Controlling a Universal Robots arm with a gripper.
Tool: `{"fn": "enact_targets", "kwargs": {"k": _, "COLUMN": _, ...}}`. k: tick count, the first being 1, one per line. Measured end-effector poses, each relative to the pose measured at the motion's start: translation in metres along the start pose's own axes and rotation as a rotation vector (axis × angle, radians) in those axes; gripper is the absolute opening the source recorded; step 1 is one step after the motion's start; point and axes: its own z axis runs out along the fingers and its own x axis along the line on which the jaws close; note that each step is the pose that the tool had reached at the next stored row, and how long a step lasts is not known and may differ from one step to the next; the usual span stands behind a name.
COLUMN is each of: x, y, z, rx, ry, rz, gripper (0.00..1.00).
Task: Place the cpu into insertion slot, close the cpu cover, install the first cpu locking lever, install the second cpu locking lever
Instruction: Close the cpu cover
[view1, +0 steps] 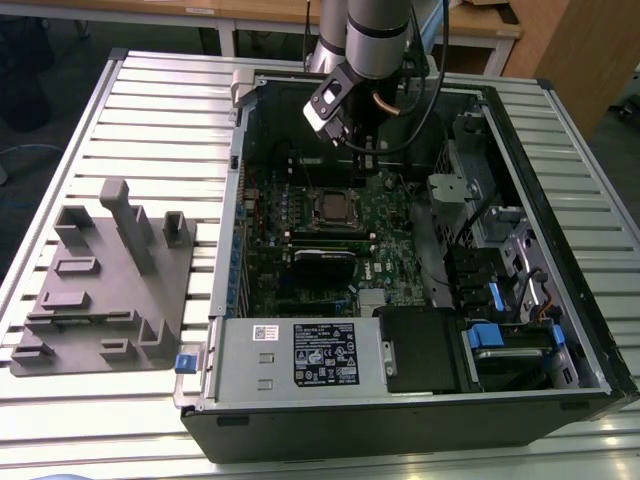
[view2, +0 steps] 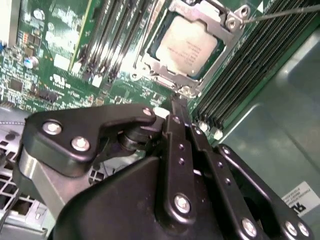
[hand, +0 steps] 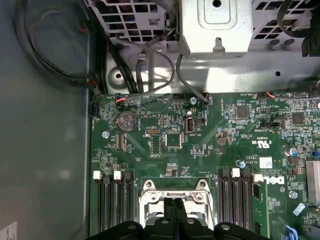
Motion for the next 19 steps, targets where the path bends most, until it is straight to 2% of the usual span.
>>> {"fn": "enact_targets", "kwargs": {"k": 1, "x": 0.0000, "y": 0.0000, "z": 0.0000, "rx": 0.0000, "ry": 0.0001, "rz": 0.000, "gripper": 0.11}}
{"fn": "enact_targets", "kwargs": {"k": 2, "x": 0.0000, "y": -0.0001, "z": 0.0001, "rx": 0.0030, "ry": 0.0001, "rz": 0.000, "gripper": 0.11}}
{"fn": "enact_targets", "kwargs": {"k": 4, "x": 0.0000, "y": -0.0001, "z": 0.0003, "rx": 0.0169, "ry": -0.0005, "rz": 0.000, "gripper": 0.11}}
{"fn": "enact_targets", "kwargs": {"k": 9, "x": 0.0000, "y": -0.0001, "z": 0.0002, "rx": 0.0225, "ry": -0.0009, "rz": 0.000, "gripper": 0.11}}
{"fn": "enact_targets", "kwargs": {"k": 12, "x": -0.0001, "y": -0.0013, "z": 0.0003, "rx": 0.0224, "ry": -0.0008, "rz": 0.000, "gripper": 0.11}}
{"fn": "enact_targets", "kwargs": {"k": 19, "x": -0.0007, "y": -0.0210, "z": 0.0005, "rx": 0.0224, "ry": -0.0009, "rz": 0.000, "gripper": 0.11}}
